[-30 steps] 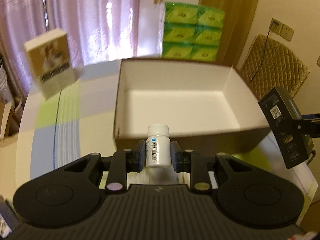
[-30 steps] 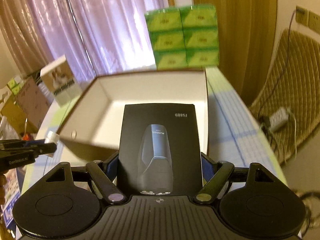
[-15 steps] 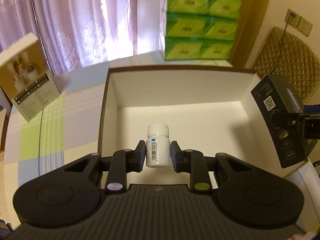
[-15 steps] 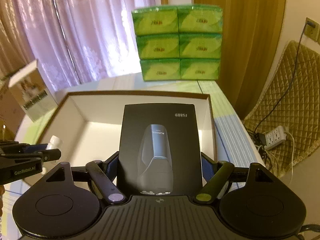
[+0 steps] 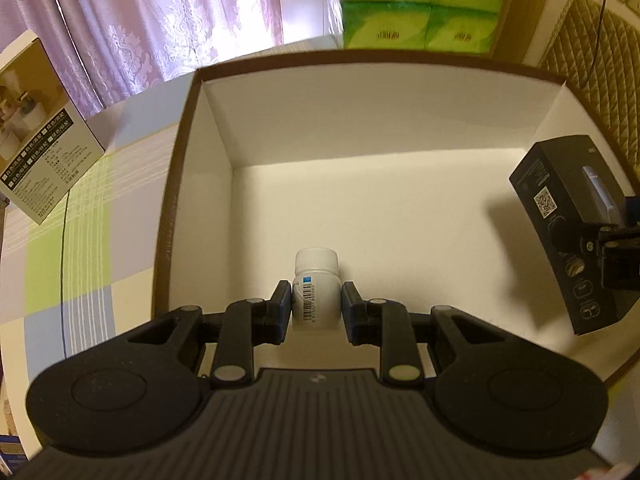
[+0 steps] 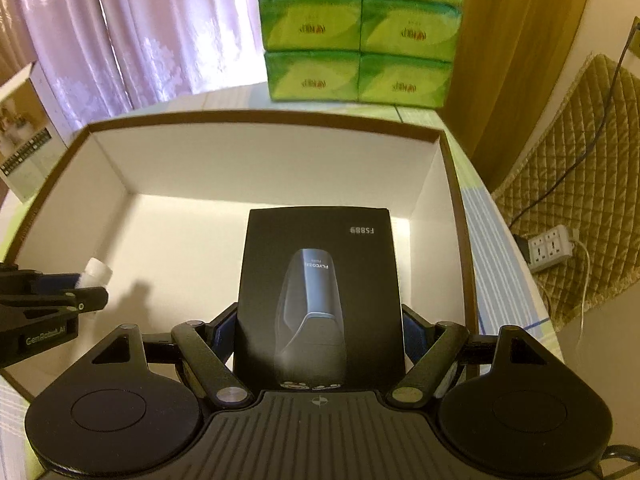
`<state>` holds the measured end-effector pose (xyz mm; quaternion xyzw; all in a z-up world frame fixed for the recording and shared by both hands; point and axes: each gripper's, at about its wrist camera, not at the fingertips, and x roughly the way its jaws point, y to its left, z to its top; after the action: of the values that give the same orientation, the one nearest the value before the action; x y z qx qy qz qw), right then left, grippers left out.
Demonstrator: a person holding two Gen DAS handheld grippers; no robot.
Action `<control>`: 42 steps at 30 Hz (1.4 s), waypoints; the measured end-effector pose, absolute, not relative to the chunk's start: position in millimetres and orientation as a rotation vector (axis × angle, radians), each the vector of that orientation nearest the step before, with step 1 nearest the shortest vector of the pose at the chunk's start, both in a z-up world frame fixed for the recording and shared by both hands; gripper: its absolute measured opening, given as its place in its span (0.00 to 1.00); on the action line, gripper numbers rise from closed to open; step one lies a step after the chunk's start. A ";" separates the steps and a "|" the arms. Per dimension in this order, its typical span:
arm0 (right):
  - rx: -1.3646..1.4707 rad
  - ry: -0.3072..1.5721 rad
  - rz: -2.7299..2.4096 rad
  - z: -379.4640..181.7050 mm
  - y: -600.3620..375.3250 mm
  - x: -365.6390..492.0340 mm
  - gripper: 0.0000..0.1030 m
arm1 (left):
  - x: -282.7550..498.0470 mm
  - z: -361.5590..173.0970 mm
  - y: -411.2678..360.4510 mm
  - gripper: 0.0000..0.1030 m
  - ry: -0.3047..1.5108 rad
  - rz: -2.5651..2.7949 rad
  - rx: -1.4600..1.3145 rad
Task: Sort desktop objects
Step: 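Lower pill bottle into brown box with left tool while right tool releases FLYCO box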
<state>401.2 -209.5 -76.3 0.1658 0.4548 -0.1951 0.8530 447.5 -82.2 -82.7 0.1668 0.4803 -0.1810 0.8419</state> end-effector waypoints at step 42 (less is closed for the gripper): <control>0.317 0.964 -0.308 -51.6 -208.3 371.5 0.97 | 426.9 -37.9 -71.2 0.69 0.929 -0.466 0.350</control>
<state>371.5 -208.3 -51.6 0.1514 0.4595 -0.1469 0.8627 426.9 -71.2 -37.9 0.1665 0.4414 -0.2217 0.8534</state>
